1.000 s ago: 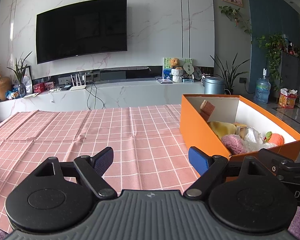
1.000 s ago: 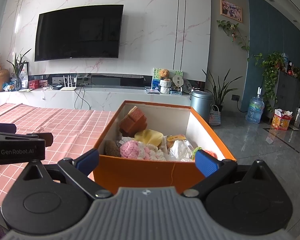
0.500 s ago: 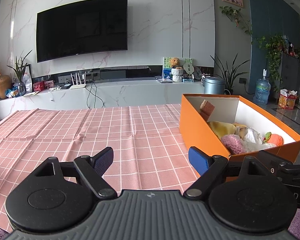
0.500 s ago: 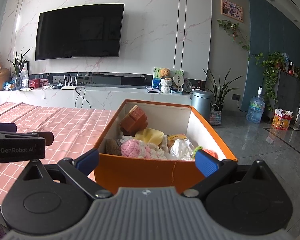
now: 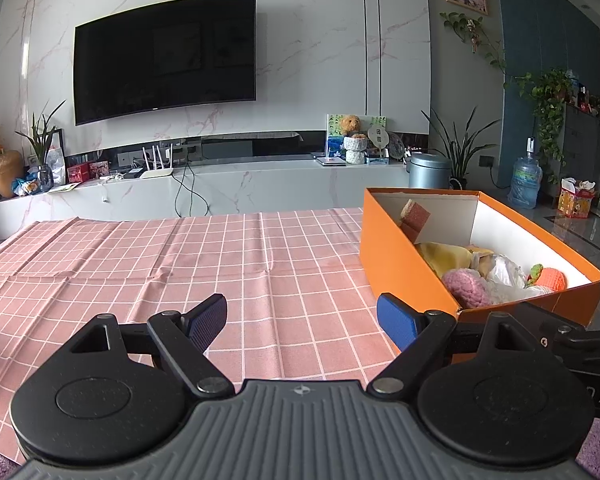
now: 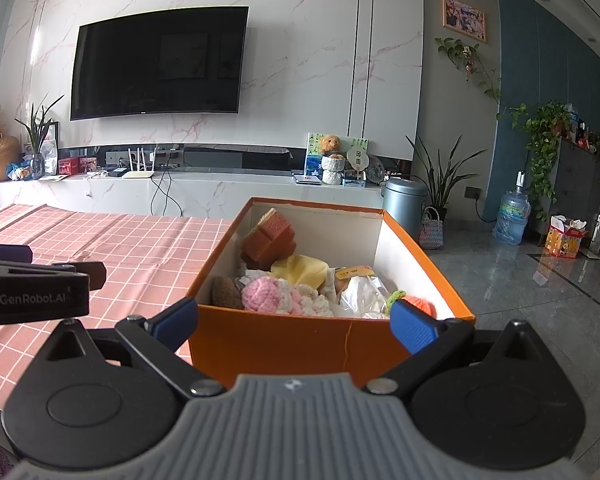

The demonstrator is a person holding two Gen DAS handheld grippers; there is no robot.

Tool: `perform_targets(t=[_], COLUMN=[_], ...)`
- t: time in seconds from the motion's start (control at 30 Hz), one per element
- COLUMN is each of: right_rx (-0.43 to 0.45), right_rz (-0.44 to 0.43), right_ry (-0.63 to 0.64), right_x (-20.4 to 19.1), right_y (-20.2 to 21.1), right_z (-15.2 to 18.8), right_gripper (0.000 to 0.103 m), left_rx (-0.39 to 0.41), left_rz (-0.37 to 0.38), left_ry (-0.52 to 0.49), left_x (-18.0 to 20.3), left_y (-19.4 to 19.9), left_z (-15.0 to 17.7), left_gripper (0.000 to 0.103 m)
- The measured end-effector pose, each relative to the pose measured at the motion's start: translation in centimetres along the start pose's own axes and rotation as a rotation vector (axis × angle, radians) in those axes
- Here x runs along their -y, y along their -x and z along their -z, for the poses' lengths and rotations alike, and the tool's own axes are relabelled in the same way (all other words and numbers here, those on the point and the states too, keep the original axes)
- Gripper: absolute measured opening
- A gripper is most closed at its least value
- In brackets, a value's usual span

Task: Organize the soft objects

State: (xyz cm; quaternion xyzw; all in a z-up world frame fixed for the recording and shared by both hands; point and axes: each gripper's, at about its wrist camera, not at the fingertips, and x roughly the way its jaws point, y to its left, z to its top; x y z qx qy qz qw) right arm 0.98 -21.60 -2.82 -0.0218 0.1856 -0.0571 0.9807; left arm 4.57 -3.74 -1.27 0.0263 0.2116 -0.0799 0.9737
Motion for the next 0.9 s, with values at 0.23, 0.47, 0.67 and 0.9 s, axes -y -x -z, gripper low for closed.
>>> perform_targets(t=[0.23,0.47,0.67,0.9], right_rx=[-0.001,-0.004,-0.003,-0.002], right_rz=[-0.001,-0.004,-0.004,-0.004], right_ry=[0.000,0.000,-0.001,-0.001], right_x=[-0.02,-0.08,-0.08,-0.07], right_y=[-0.02,-0.03,-0.05,-0.05], right_z=[0.07,0.22,0.18,0.16], right_gripper=[0.100,0.100,0.100,0.100], left_rx=[0.000,0.000,0.002,0.007], left_rz=[0.000,0.002,0.006,0.006], left_ry=[0.001,0.000,0.004,0.005], left_x=[0.00,-0.01,-0.10,-0.07], left_y=[0.07,0.07,0.28,0.64], left_z=[0.02,-0.01,0.04,-0.03], left_gripper=[0.099,0.099,0.099,0.099])
